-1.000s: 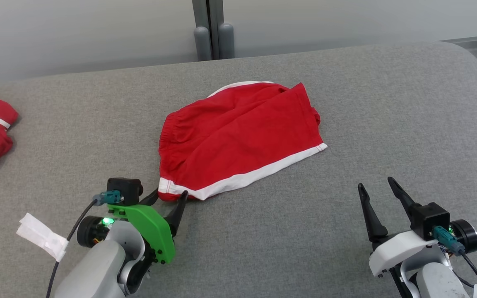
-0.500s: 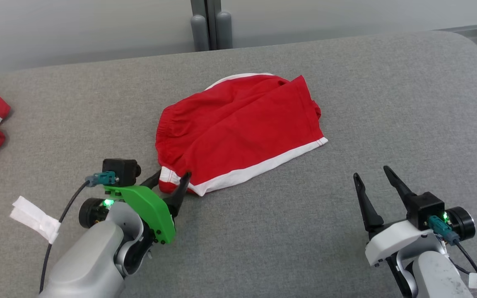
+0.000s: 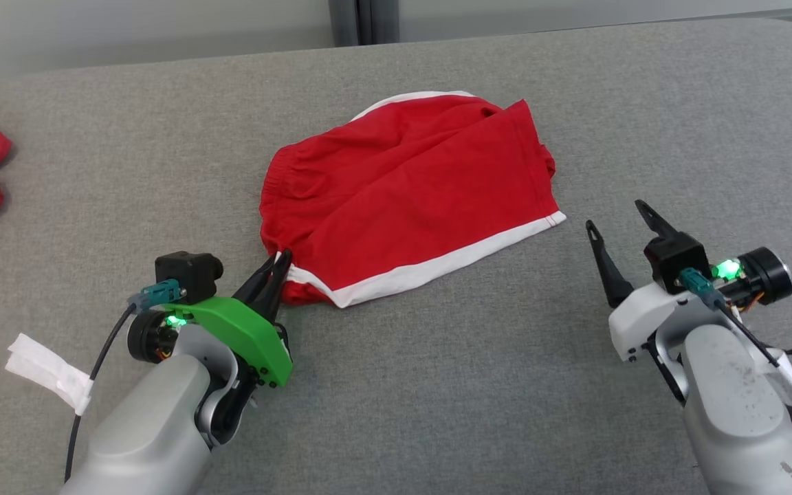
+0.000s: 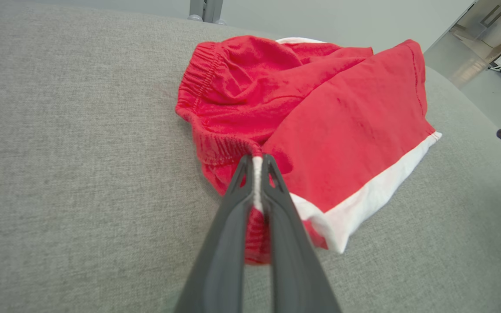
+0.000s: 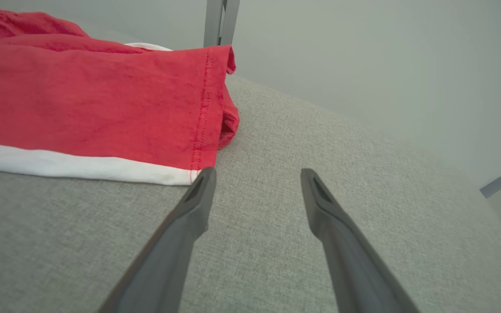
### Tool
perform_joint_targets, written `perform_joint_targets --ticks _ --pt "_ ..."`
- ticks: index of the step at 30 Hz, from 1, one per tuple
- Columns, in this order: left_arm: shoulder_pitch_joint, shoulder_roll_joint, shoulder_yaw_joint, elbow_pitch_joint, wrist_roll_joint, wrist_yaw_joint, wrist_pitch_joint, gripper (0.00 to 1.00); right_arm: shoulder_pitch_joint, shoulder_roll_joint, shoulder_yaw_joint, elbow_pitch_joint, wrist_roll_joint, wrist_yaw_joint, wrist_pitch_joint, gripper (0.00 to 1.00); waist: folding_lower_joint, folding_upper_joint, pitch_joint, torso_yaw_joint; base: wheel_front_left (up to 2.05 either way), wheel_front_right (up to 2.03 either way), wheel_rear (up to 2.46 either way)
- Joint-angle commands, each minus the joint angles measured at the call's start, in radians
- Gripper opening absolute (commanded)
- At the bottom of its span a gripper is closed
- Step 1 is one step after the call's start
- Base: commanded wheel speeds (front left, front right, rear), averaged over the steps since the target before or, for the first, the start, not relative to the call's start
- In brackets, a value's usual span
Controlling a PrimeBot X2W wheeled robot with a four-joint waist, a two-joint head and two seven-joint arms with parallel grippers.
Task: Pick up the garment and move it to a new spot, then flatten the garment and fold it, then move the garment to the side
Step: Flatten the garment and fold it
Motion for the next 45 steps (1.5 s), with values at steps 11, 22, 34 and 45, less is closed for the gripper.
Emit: perform_joint_targets --ticks 11,22,34,45 --pt "-0.018 -0.021 0.0 -0.031 0.05 0.002 -0.073 0.0 -0.233 -0.076 0.189 0.333 0.022 -0.001 0.014 1.0 0.0 0.0 0.063 0.075 0.0 0.0 0.0" --pt "0.015 -0.033 0.034 -0.057 0.083 0.006 -0.092 0.0 -0.335 -0.096 0.38 0.518 0.173 -0.001 0.019 0.0 0.0 0.0 0.075 0.089 0.0 0.0 0.0" --pt "0.089 -0.021 0.192 -0.201 0.178 0.013 -0.092 0.0 -0.338 -0.122 0.475 0.424 0.401 -0.001 -0.003 0.0 0.0 0.0 0.004 0.056 0.0 0.0 0.0" --pt "0.194 0.027 0.295 -0.463 0.242 0.006 -0.092 0.0 -0.245 -0.255 0.472 0.019 0.628 -0.001 0.023 0.0 0.0 0.0 -0.15 -0.002 0.0 0.0 0.0"
